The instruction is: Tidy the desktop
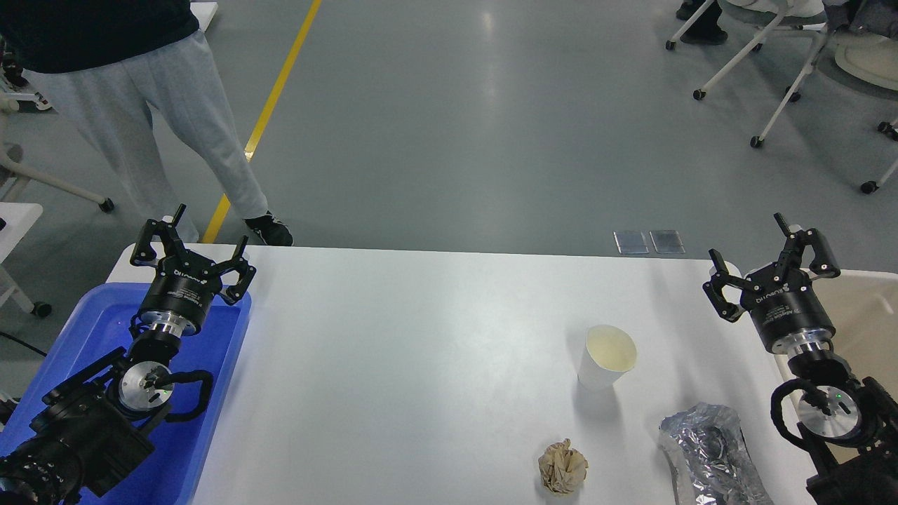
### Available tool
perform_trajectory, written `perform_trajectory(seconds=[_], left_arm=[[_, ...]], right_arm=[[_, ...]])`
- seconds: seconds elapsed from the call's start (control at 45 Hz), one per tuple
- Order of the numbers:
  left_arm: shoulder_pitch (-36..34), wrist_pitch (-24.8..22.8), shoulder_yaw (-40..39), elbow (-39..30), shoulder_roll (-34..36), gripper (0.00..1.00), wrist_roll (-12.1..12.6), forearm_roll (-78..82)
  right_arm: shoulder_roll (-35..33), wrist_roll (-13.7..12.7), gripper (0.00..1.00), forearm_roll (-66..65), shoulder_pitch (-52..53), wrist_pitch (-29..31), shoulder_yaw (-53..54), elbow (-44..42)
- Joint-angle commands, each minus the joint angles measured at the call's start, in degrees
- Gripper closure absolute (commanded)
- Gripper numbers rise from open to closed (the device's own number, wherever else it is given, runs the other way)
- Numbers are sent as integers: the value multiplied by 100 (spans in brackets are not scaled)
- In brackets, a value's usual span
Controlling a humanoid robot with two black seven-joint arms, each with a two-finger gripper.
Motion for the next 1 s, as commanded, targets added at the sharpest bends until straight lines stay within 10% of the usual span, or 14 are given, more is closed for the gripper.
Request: perform_trajectory(seconds=[0.0, 0.978], left_arm=[[0, 1, 9, 0, 0, 0, -1, 9], [0, 1, 0, 0, 0, 0, -1, 0]], right_arm=[[-40, 18, 0, -10, 12, -9, -29, -4], [-410, 0, 0, 78, -14, -26, -248, -171]])
